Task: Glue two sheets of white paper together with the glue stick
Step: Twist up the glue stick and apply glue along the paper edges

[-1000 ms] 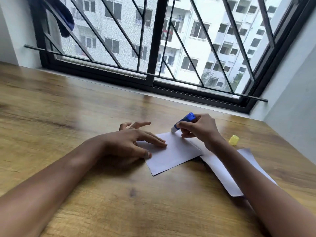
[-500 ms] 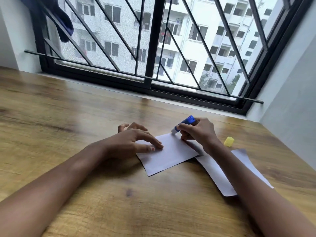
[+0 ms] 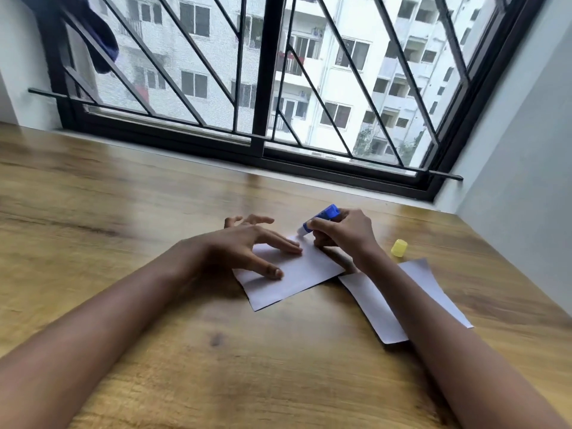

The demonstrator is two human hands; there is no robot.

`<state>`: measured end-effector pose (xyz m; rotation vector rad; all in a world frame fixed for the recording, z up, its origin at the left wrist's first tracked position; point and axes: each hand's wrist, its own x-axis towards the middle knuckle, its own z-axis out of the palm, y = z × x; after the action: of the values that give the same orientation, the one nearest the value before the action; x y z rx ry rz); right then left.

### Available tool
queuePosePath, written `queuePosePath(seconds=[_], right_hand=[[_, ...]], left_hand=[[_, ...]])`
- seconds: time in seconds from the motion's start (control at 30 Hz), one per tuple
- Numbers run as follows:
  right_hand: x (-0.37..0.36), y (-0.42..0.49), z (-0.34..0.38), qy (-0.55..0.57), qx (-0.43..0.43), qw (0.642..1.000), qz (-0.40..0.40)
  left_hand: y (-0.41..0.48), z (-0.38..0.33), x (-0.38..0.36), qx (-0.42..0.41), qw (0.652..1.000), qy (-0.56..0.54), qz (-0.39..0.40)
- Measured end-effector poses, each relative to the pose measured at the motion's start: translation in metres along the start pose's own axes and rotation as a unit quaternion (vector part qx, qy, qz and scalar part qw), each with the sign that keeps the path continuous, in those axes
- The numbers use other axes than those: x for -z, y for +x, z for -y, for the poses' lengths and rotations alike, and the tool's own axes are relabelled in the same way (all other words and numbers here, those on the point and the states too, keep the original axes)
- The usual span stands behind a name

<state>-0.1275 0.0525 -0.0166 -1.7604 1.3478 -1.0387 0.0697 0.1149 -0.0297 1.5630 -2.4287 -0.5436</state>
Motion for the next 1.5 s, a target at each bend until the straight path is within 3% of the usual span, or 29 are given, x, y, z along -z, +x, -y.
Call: queuePosePath(seconds=[0.23,1.5], right_hand=[[0.003,-0.003,0.002,-0.075,0.052,0.996,-0.007],[0.062,-0.066,0.006,-0.124,0.049,0.99,0.034]], left_hand=[[0.003,0.007,-0.003,-0.009,1.0,-0.002,-0.004],[0.0,-0.001,-0.003,0.012,1.0,-0.005,-0.001]])
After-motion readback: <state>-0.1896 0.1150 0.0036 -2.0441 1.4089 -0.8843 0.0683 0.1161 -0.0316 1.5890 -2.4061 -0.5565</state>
